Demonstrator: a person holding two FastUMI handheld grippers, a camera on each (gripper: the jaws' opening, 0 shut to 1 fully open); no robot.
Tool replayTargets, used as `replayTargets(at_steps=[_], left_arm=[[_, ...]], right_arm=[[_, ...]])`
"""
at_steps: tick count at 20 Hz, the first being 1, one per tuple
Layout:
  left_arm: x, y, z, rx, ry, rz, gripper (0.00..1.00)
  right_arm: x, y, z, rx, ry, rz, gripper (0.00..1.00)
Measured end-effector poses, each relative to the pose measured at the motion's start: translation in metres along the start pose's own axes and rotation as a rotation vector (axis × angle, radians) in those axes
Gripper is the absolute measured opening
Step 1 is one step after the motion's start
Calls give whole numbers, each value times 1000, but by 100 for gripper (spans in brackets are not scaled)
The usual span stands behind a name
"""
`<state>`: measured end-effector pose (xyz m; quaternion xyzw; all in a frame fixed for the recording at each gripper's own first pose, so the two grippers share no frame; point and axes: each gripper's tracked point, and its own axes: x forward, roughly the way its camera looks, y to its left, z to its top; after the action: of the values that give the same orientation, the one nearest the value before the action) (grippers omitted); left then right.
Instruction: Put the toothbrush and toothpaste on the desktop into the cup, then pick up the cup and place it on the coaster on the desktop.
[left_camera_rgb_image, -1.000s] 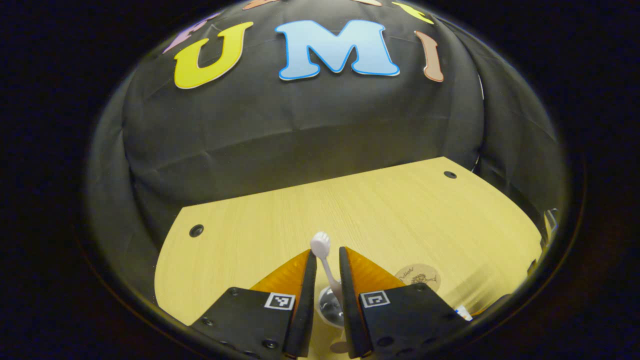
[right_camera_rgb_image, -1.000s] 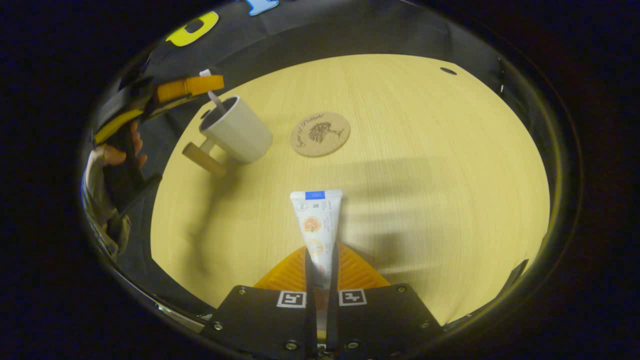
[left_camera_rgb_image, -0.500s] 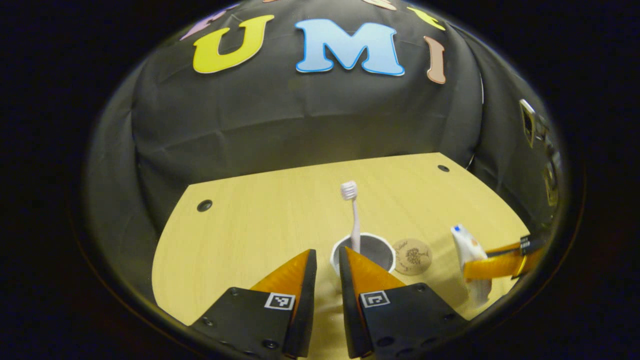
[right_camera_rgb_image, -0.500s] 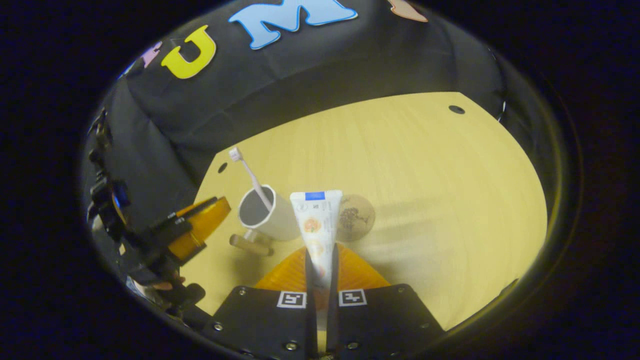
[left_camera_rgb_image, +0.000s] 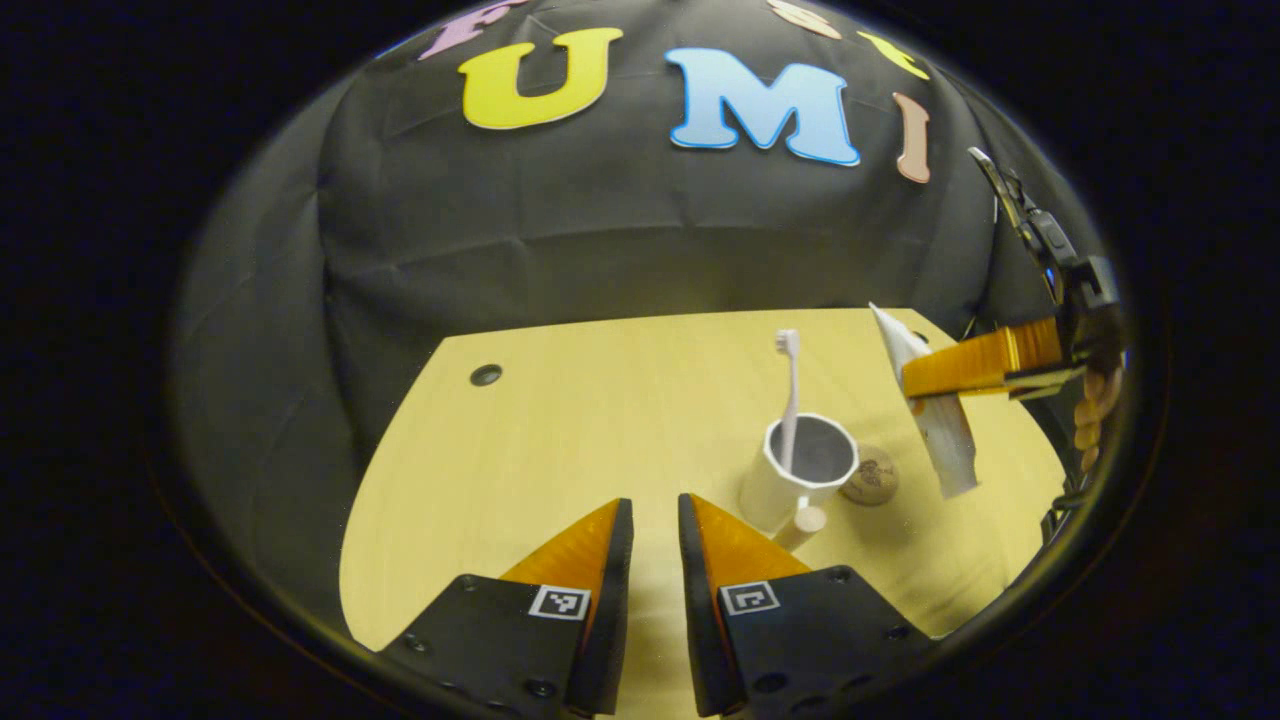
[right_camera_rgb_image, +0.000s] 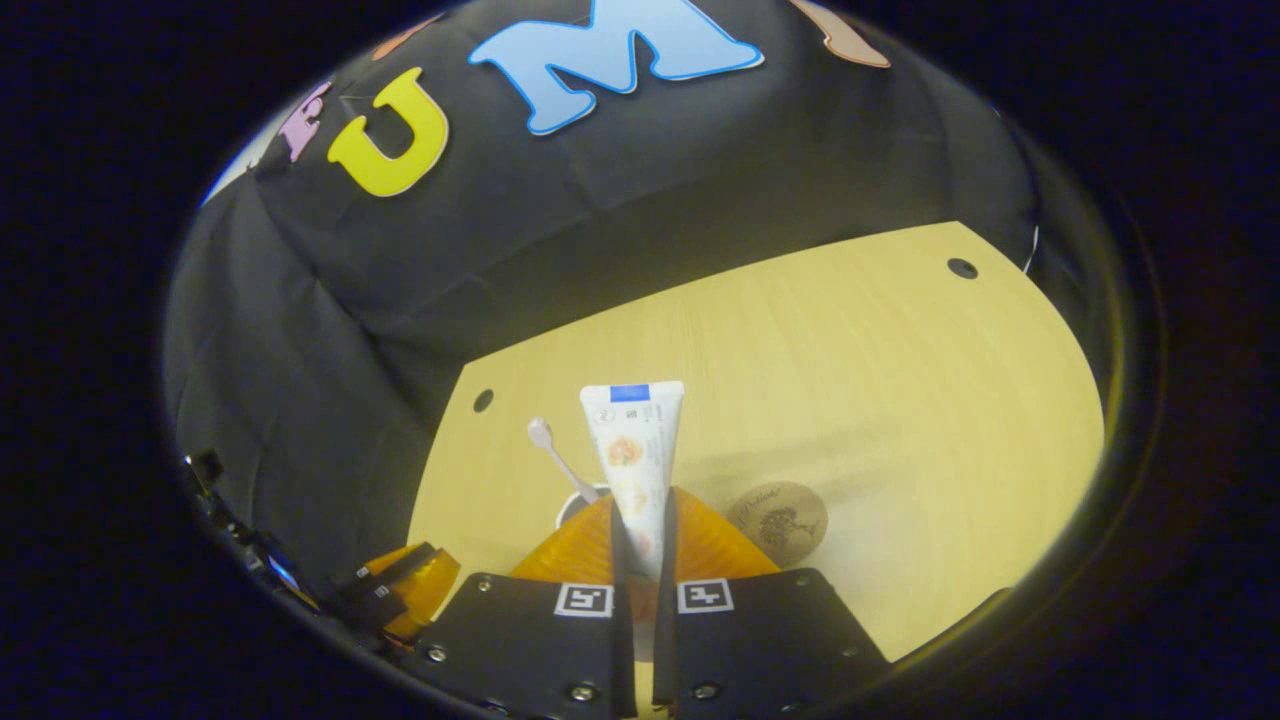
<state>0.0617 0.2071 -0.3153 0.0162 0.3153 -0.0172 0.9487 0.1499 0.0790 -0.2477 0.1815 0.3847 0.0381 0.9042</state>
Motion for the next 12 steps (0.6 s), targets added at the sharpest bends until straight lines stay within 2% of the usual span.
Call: replayTargets(at_steps=[2,3,5,6,7,12], left_arm=[[-14,24,-7,-14,4,36,34],[-23,35,-10,-24,3,52,34],[-42,55,-19,-38,3,85,34],[-52,66,-24,-42,4,105,44],[-63,75,-29,-45,7,124,44],[-96,113,-54,-65,31,212,44]], right_arm=[[9,10,14,22,-29,11,12],[16,14,20,34,-41,16,9],[31,21,28,53,-70,15,9],[37,23,31,55,-86,13,9],[44,25,31,53,-96,10,9],[73,30,25,-31,-158,-2,9]])
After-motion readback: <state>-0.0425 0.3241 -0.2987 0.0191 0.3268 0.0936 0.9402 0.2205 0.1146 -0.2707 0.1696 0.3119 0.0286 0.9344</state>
